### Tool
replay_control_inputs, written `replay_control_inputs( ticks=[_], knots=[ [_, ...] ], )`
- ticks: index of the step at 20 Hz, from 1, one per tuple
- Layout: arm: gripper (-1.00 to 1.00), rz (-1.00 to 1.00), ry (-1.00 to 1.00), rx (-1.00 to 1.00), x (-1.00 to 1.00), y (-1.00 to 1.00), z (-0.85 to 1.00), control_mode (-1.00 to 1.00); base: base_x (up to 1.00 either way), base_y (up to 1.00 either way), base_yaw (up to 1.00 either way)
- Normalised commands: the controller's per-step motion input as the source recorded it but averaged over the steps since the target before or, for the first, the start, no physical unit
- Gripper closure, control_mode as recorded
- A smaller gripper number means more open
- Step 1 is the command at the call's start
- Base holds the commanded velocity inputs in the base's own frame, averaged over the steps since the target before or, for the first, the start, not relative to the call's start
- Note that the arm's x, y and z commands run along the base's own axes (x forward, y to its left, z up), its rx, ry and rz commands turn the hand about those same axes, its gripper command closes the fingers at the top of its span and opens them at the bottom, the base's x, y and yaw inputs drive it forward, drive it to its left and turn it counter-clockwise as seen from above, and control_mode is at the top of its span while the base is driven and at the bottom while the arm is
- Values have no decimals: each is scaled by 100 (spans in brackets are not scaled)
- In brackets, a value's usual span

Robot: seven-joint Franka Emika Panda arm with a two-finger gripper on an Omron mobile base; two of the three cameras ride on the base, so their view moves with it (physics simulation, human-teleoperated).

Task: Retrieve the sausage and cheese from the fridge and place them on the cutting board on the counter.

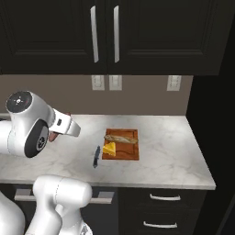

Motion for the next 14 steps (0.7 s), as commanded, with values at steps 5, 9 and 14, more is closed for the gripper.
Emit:
replay_control_inputs(
  ticks=[5,9,14],
  knots=[
    [100,-8,0,8,-8,-22,-9,-100,0,0,0],
    [100,-21,11,6,1,-54,-17,-100,0,0,0],
    [100,-10,17,5,23,-61,-14,-100,0,0,0]
  ],
)
